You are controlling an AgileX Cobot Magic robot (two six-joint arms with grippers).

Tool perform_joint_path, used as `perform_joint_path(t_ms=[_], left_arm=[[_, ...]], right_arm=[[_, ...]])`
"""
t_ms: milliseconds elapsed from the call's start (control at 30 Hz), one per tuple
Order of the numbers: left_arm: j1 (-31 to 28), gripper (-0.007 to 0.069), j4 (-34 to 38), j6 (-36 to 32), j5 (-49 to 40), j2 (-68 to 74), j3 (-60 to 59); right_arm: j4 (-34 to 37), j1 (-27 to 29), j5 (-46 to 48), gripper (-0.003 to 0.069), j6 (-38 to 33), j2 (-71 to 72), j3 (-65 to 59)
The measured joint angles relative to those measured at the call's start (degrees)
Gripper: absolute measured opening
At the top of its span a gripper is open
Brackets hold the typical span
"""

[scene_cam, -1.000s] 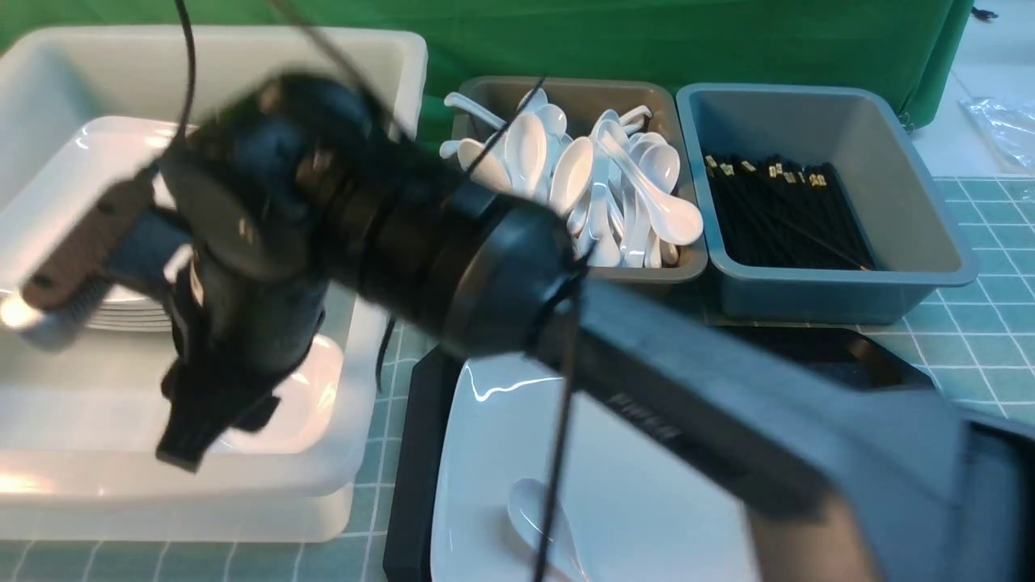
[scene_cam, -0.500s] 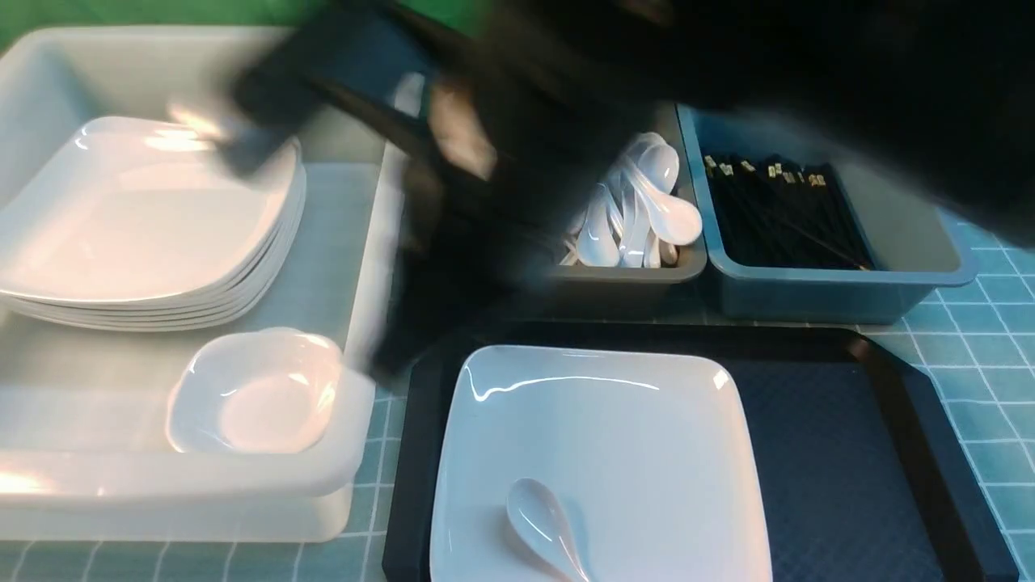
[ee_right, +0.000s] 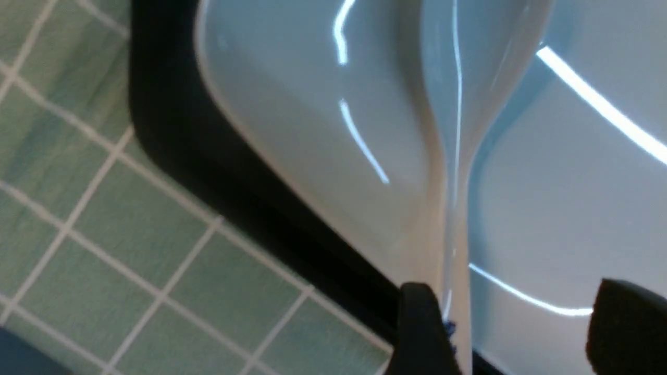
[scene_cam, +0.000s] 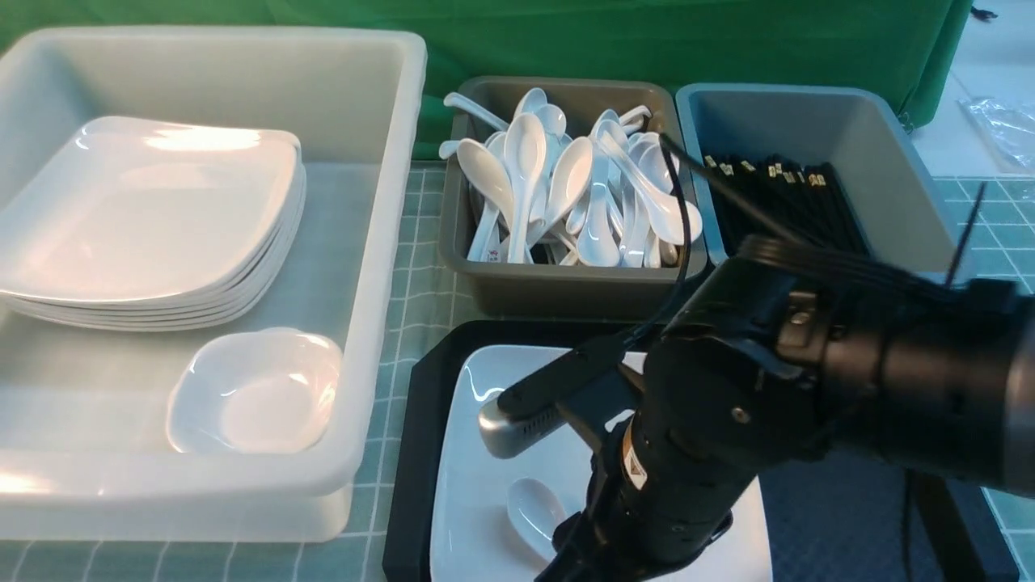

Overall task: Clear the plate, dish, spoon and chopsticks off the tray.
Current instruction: Use the right arm to grab a soup spoon from the plate

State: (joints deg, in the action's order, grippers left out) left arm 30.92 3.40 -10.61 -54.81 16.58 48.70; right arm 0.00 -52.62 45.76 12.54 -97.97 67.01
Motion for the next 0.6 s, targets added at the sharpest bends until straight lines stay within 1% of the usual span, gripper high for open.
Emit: perform_joint_path(t_ms=[167,367,500,600], left_arm=[[0.0,0.0013,1.17,-0.15,-0.89,0.0,0.0],[0.0,0.0013,1.17,-0.53,-1.63,0.0,0.0],[0.0,0.0013,1.17,-0.99,-1.63,0.0,0.0],[0.0,0.0013,1.17,-1.17,-1.63,0.0,0.0]], right_arm=[[0.0,2.69,-0.7,0.0451,-0.52,-4.32,-0.09],[1.98,3.03,-0.84,0.0451,-2.97,-6.28,-0.28],[2.2,3.22,-0.73,0.0451,-3.01,-5.58,0.16],[3.94,3.26,-0.67,0.0451,-3.16,-5.03,0.17]])
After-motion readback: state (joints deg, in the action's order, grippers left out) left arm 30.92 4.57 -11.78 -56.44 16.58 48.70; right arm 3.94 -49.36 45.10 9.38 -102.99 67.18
